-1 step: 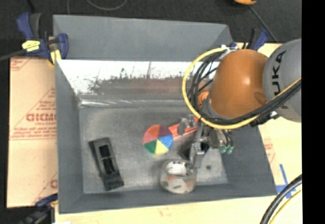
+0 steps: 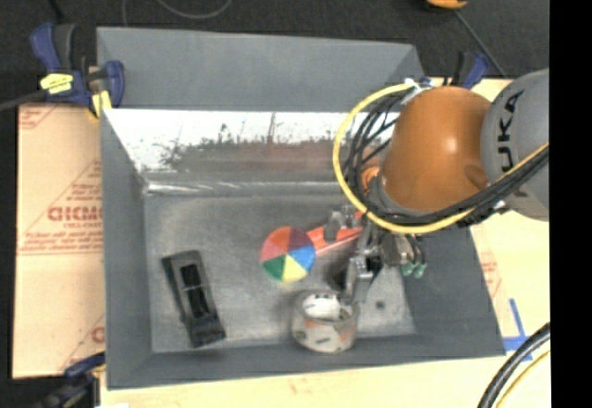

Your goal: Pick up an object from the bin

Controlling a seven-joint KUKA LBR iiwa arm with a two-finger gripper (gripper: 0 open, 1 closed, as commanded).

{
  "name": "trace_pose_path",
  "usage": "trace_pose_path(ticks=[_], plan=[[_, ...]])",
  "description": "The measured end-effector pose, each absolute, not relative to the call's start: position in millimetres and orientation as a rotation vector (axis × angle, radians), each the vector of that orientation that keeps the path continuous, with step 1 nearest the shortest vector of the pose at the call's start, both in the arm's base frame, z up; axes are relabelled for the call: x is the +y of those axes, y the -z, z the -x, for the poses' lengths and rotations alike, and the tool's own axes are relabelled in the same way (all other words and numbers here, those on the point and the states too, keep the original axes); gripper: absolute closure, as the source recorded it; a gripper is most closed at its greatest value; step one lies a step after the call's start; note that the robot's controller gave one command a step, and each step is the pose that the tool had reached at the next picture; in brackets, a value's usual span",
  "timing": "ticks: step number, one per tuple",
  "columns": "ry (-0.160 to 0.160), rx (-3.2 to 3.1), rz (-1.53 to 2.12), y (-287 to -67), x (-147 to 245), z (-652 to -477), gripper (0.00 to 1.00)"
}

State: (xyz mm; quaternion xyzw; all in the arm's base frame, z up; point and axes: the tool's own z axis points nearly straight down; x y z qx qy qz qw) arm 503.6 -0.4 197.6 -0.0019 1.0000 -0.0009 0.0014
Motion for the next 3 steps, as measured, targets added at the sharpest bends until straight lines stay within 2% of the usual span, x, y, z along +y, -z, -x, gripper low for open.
trace_pose_path(ticks=[1, 2, 3], plan=[[-0.001, 3.134, -0.058, -172, 9, -514.2, 0.00], [-0.003, 3.135, -0.086, -128, 8, -524.3, 0.00], [0.002, 3.137, 0.040, -98, 8, -542.0, 0.00]])
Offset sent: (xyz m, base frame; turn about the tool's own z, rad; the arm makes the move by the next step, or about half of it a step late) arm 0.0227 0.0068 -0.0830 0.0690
